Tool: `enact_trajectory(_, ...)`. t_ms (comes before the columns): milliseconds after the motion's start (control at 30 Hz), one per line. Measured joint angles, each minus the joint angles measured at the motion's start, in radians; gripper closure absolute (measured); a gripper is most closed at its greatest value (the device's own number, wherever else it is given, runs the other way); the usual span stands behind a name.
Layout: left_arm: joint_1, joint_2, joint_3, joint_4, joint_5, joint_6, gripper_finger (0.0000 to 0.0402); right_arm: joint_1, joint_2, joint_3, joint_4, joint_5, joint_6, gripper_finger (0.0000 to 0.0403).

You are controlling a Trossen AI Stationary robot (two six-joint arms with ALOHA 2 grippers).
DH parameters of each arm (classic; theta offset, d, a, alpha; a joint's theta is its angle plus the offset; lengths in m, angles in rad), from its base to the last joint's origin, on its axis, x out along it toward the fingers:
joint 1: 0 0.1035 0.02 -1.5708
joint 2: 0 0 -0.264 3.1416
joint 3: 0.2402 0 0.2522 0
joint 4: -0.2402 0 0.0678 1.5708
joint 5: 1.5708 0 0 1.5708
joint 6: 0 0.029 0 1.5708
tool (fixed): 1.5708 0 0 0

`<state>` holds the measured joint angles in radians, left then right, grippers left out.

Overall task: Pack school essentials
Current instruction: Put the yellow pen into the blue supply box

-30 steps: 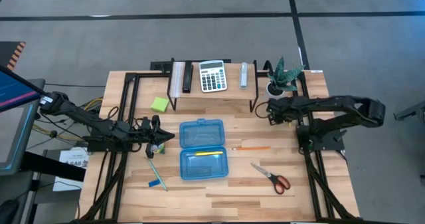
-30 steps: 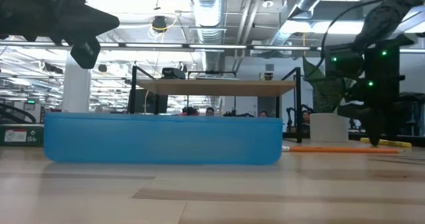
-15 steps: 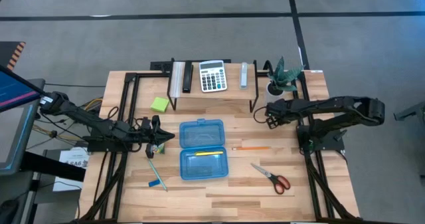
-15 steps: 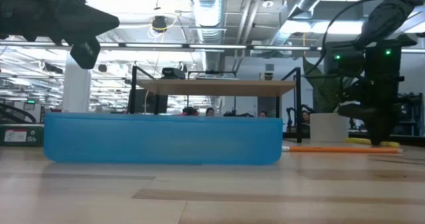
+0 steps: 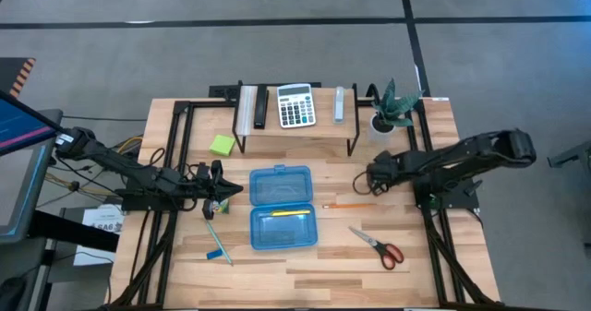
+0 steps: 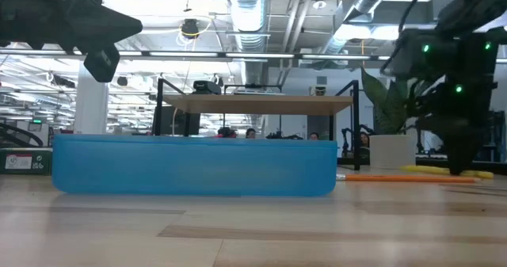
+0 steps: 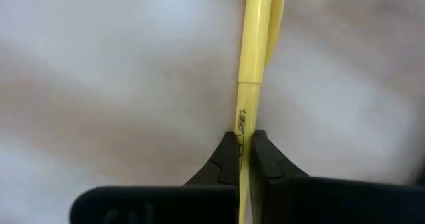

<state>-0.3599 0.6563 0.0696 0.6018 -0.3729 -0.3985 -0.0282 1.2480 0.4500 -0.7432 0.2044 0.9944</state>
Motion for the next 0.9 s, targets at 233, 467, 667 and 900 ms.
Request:
enact_trajectory(233,0.0,0.0,0.0,0.0,0.0,-0.002,0.0401,0.175,0.004,0.062,0.069,-0.054,0.056,0.0396)
enact_trajectory(467,0.0,0.0,0.0,-0.002,0.0,-0.002,0.0401,0.279,0.003,0.086,0.139,-0.017,0.072,0.0402)
enact_trajectory(667,0.0,0.0,0.0,-0.004,0.0,-0.002,0.0401,0.311,0.002,0.102,0.153,0.026,0.072,0.0402)
enact_trajectory(900,0.0,0.0,0.0,-0.005,-0.006,-0.002,0.0401,0.331,0.001,0.129,0.158,0.069,0.039,0.0402)
